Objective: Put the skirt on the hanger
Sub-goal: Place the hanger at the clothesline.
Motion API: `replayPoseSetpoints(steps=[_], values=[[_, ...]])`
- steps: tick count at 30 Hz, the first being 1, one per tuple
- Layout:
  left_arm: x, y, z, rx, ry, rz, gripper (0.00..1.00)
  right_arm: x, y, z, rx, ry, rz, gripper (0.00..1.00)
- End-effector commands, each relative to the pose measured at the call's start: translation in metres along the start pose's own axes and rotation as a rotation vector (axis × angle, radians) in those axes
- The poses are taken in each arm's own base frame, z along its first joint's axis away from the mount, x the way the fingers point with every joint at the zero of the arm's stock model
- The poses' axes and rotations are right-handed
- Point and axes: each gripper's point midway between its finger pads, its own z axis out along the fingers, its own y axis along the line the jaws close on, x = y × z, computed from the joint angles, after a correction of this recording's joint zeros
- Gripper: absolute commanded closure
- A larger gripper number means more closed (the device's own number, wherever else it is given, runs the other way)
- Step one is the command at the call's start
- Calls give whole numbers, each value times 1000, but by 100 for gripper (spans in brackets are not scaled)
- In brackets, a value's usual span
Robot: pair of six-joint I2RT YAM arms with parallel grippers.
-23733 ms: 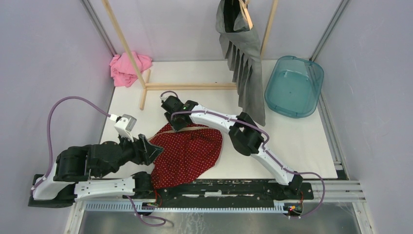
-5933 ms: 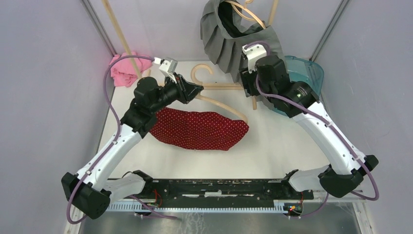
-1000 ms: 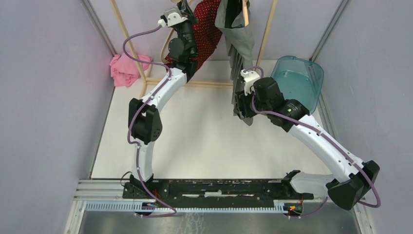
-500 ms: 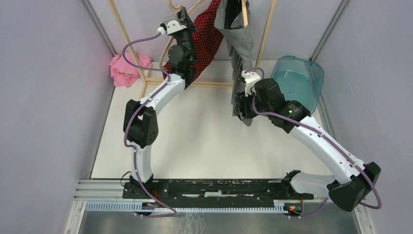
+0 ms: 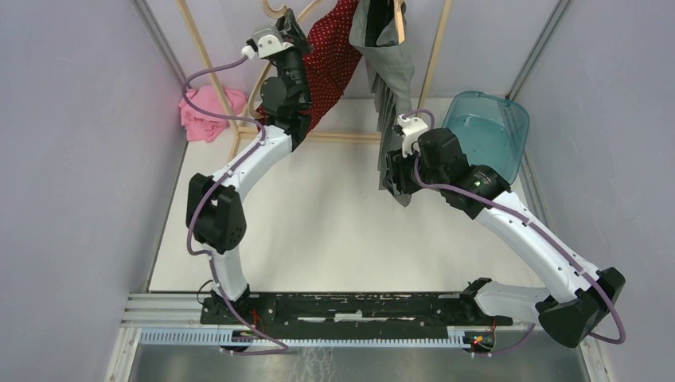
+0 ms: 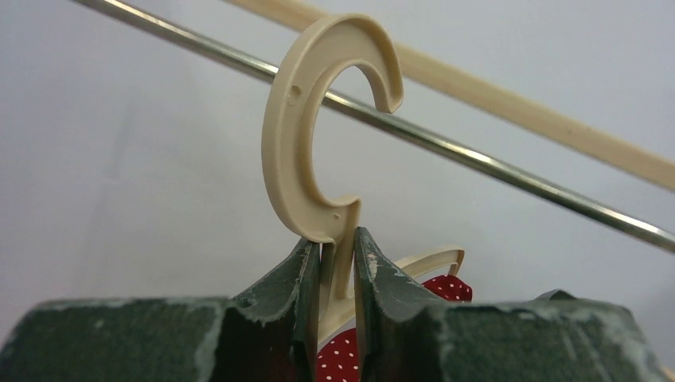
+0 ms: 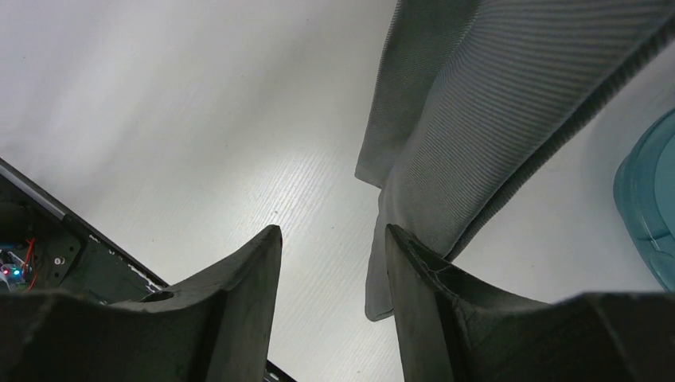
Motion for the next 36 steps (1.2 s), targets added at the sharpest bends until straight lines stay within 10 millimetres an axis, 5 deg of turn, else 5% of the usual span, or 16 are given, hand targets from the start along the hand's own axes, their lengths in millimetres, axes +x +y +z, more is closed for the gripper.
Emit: replayPoseSetpoints(steps=[1,6,15,23,36], values=[[-106,-10,8,35,-206,-127,97,-19,6,-6,-27,-71,11,44],[-123,-21,23,48,-214,-105,97,-22,9,-5,-41,-75,15,44],[-97,-63,71,132,-14,51,97,-25,14,-5,-65,-81,16,44],[-94,-67,66,182,57,100,96,-26,17,-8,-80,-86,25,45],[-58,-59,59,236,232,179,95,-20,19,-7,-98,-83,31,45]])
